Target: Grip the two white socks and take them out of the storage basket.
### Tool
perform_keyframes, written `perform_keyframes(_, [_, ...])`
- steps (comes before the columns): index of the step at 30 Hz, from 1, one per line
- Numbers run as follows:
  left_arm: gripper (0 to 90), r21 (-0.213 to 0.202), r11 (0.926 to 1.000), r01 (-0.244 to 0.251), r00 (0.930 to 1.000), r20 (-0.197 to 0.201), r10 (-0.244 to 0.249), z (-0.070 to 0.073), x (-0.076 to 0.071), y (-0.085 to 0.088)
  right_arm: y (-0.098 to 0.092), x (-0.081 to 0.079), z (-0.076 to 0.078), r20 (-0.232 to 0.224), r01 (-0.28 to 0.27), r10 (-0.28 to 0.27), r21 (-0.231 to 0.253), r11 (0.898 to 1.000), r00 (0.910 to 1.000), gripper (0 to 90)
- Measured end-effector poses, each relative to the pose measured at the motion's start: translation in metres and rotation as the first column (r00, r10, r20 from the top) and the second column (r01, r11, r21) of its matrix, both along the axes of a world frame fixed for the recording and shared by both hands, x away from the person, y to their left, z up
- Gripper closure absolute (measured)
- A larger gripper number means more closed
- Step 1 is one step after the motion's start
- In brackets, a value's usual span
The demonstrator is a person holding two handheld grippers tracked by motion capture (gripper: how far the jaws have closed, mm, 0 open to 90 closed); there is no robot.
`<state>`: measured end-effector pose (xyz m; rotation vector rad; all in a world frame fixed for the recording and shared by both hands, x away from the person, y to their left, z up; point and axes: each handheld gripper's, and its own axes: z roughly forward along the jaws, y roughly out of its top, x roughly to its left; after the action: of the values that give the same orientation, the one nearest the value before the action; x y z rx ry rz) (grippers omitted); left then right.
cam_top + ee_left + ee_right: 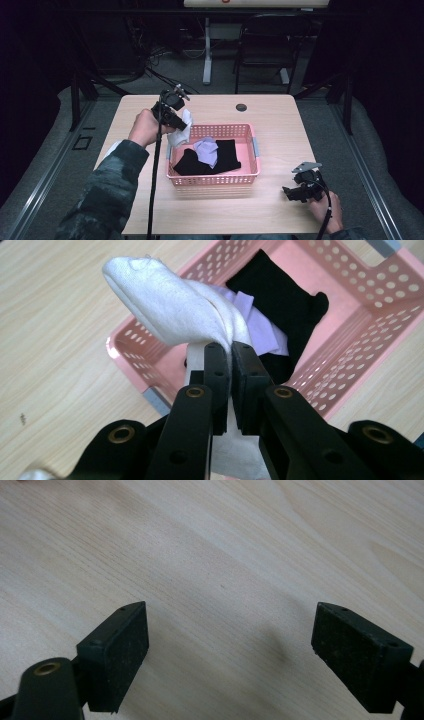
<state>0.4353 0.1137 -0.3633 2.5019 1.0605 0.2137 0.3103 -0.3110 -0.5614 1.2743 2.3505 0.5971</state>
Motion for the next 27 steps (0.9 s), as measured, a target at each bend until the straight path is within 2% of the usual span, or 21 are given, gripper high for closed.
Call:
perform_keyframes(3, [86.1,-0.019,0.9995,-0.024,0.9996,0.013,0.024,0.008,-0.002,0.012,0.000,0.000,0.000,-0.002,-0.001,0.001,-0.011,1.000,1.0000,14.5])
perform_keyframes(9, [86.1,-0.029,0.9979,-0.058,0.9977,0.034,0.059,0.019,-0.006,0.034,0.001,0.000,0.001,-0.011,-0.006,0.005,-0.016,1.000,0.9999,14.5])
perform_keyframes(15, [86.0,-0.032,0.9942,-0.102,0.9941,0.033,0.103,0.023,-0.011,0.059,0.001,0.000,0.000,-0.015,-0.004,0.004,-0.021,1.000,0.9999,14.5])
perform_keyframes(17, [86.0,-0.030,0.9928,-0.116,0.9925,0.034,0.117,0.025,-0.012,0.067,0.001,0.000,0.000,-0.015,-0.003,0.003,-0.007,1.000,0.9999,14.5])
perform_keyframes(21, [86.0,-0.016,0.9904,-0.137,0.9899,0.035,0.138,0.026,-0.014,0.079,0.001,0.000,0.000,-0.013,-0.002,0.002,-0.014,1.000,0.9999,14.5])
perform_keyframes(27, [85.9,-0.022,0.9825,-0.185,0.9821,0.034,0.186,0.027,-0.016,0.103,0.001,0.000,0.000,-0.012,-0.002,0.002,-0.015,1.000,0.9999,14.5])
